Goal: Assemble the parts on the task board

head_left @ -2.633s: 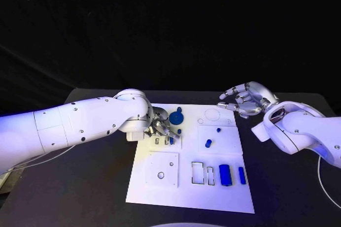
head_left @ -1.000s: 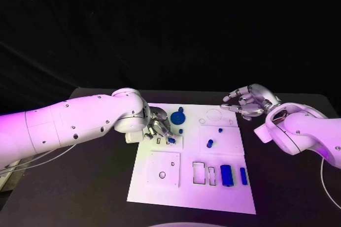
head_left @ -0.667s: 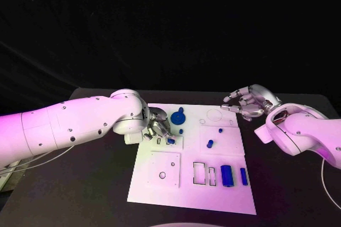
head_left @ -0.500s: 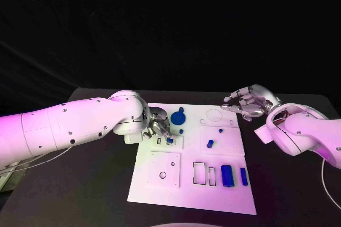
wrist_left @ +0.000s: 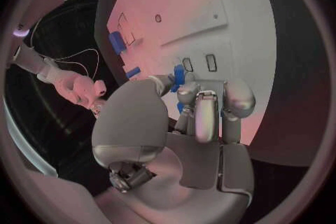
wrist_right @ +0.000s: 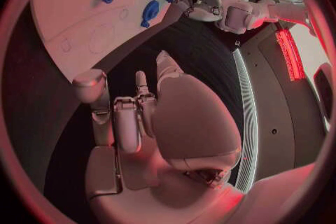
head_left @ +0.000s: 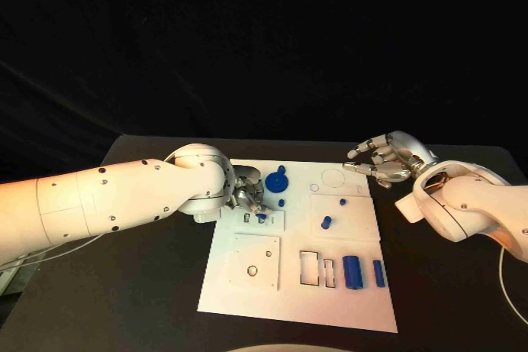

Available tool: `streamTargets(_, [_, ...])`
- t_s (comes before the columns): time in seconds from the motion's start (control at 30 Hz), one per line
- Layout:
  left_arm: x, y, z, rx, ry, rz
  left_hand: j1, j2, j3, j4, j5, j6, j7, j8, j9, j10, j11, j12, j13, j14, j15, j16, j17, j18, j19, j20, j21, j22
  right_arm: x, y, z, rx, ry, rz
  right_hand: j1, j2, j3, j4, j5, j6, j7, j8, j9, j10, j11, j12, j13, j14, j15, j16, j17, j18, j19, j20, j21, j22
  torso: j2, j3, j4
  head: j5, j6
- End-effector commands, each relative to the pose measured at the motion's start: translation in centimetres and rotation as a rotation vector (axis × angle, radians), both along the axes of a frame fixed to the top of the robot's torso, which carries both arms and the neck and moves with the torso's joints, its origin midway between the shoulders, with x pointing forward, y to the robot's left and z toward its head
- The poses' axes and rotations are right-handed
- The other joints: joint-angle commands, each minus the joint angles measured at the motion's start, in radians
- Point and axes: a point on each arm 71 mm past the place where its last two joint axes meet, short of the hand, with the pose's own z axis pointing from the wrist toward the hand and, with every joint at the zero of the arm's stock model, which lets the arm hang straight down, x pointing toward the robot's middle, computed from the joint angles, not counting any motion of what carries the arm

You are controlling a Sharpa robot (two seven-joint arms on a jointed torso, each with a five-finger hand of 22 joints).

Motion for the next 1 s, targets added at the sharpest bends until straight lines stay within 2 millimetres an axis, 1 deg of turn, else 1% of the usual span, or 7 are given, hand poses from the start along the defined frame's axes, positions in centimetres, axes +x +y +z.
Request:
streamTargets(0.03, [-0.05, -0.16, 0.02, 0.012, -0.016, -0.013, -0.010, -0.004, 0.157, -0.142, 0.005, 0.014, -0.008, -0.004, 0.045, 0.010, 0.000, 0.008, 0.003, 0.051, -0.005, 0.004, 0.053, -0.017, 0.006, -0.004, 0.005, 0.002, -0.07, 0.11, -0.01, -0.006, -0.003, 0.013, 0.005, 0.003, 0.005, -0.001, 0.000, 0.001, -0.005, 0.005, 0.001, -0.006, 0.001, -0.003, 0.100, 0.066, -0.008, -0.006, 0.095, 0.013, -0.004, -0.003, -0.003, 0.000, 0.001, -0.0001, -0.0002, 0.000, -0.001])
streamTargets(0.2, [-0.12, -0.12, -0.14, 0.020, 0.003, -0.008, -0.016, -0.004, 0.161, -0.140, 0.005, 0.017, -0.009, -0.004, 0.046, 0.013, -0.001, 0.009, 0.004, 0.051, -0.006, 0.004, 0.053, -0.017, 0.007, -0.004, 0.006, 0.004, -0.08, 0.08, -0.01, -0.006, -0.003, 0.013, 0.005, 0.003, 0.005, -0.001, 0.000, 0.001, -0.005, 0.005, 0.001, -0.006, 0.001, -0.003, 0.100, 0.066, -0.008, -0.006, 0.095, 0.013, -0.004, -0.003, -0.003, 0.000, 0.000, -0.0005, -0.0006, 0.001, -0.003])
streamTargets(0.43, [-0.10, -0.11, -0.30, 0.030, 0.014, -0.003, -0.025, -0.002, 0.166, -0.137, 0.004, 0.020, -0.009, -0.003, 0.048, 0.015, -0.001, 0.009, 0.005, 0.051, -0.006, 0.004, 0.053, -0.018, 0.008, -0.004, 0.007, 0.006, -0.10, 0.08, -0.01, -0.006, -0.003, 0.013, 0.005, 0.003, 0.005, -0.001, 0.000, 0.001, -0.005, 0.005, 0.001, -0.006, 0.001, -0.003, 0.100, 0.066, -0.008, -0.006, 0.095, 0.013, -0.004, -0.003, -0.003, 0.000, 0.000, 0.0001, 0.0000, 0.001, -0.005])
streamTargets(0.6, [-0.09, -0.14, -0.46, 0.035, 0.016, -0.002, -0.028, -0.001, 0.168, -0.136, 0.005, 0.022, -0.010, -0.003, 0.048, 0.017, -0.001, 0.010, 0.005, 0.051, -0.006, 0.004, 0.053, -0.018, 0.009, -0.004, 0.008, 0.008, -0.12, 0.07, -0.01, -0.006, -0.003, 0.013, 0.005, 0.003, 0.005, -0.001, 0.000, 0.001, -0.005, 0.005, 0.001, -0.006, 0.001, -0.003, 0.100, 0.066, -0.008, -0.006, 0.095, 0.013, -0.004, -0.003, -0.003, 0.000, 0.001, -0.0004, -0.0004, 0.000, -0.007])
streamTargets(0.7, [-0.10, -0.12, -0.50, 0.041, 0.014, -0.003, -0.029, -0.001, 0.168, -0.136, 0.005, 0.022, -0.010, -0.002, 0.049, 0.018, -0.002, 0.012, 0.008, 0.051, -0.006, 0.005, 0.054, -0.018, 0.010, -0.004, 0.009, 0.009, -0.15, 0.07, 0.00, -0.005, -0.003, 0.013, 0.005, 0.003, 0.005, -0.001, 0.000, 0.001, -0.005, 0.005, 0.001, -0.006, 0.001, -0.003, 0.100, 0.066, -0.008, -0.006, 0.095, 0.013, -0.004, -0.003, -0.003, 0.000, 0.000, 0.0000, -0.0008, 0.001, -0.009])
streamTargets(0.8, [-0.12, -0.13, -0.54, 0.048, 0.014, -0.005, -0.033, -0.002, 0.170, -0.137, 0.004, 0.025, -0.011, -0.001, 0.050, 0.023, -0.002, 0.016, 0.013, 0.051, -0.007, 0.005, 0.054, -0.019, 0.013, -0.005, 0.011, 0.014, -0.18, 0.05, -0.01, -0.007, 0.000, 0.013, 0.005, 0.003, 0.005, -0.001, 0.000, 0.001, -0.005, 0.005, 0.001, -0.006, 0.001, -0.003, 0.100, 0.066, -0.008, -0.006, 0.095, 0.013, -0.004, -0.003, -0.003, 0.000, 0.000, 0.0004, 0.0002, 0.001, -0.011])
streamTargets(1.0, [-0.14, -0.15, -0.61, 0.058, 0.017, -0.011, -0.036, -0.003, 0.171, -0.139, 0.004, 0.027, -0.012, 0.001, 0.052, 0.024, -0.003, 0.016, 0.012, 0.051, -0.007, 0.004, 0.053, -0.020, 0.015, -0.005, 0.014, 0.019, -0.19, 0.02, -0.03, -0.009, 0.002, 0.012, 0.006, 0.001, 0.005, -0.001, 0.000, 0.000, -0.005, 0.006, 0.002, -0.005, 0.000, -0.003, 0.100, 0.067, -0.008, -0.005, 0.097, 0.013, -0.004, -0.003, -0.004, 0.000, 0.000, 0.0000, -0.0005, 0.003, -0.014])
